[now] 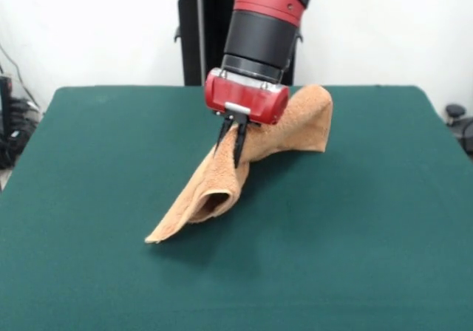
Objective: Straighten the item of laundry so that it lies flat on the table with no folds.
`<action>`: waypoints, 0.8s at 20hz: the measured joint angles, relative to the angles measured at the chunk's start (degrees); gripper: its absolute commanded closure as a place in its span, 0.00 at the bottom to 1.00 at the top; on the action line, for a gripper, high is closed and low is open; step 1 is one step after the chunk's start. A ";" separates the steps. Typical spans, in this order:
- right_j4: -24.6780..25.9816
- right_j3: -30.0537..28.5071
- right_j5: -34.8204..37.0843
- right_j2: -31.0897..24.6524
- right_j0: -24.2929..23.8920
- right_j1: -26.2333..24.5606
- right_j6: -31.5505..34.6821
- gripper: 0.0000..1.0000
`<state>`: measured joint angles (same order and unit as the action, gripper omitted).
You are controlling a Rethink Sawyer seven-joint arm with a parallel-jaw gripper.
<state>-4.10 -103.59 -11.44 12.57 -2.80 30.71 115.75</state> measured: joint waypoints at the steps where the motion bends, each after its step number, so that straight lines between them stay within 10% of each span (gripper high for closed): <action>1: 0.00 0.12 0.00 0.00 -0.08 0.08 0.00 1.00; 16: 0.02 2.67 0.00 -0.01 -0.18 0.62 0.00 1.00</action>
<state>-4.07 -100.93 -11.44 12.57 -2.98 31.34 115.75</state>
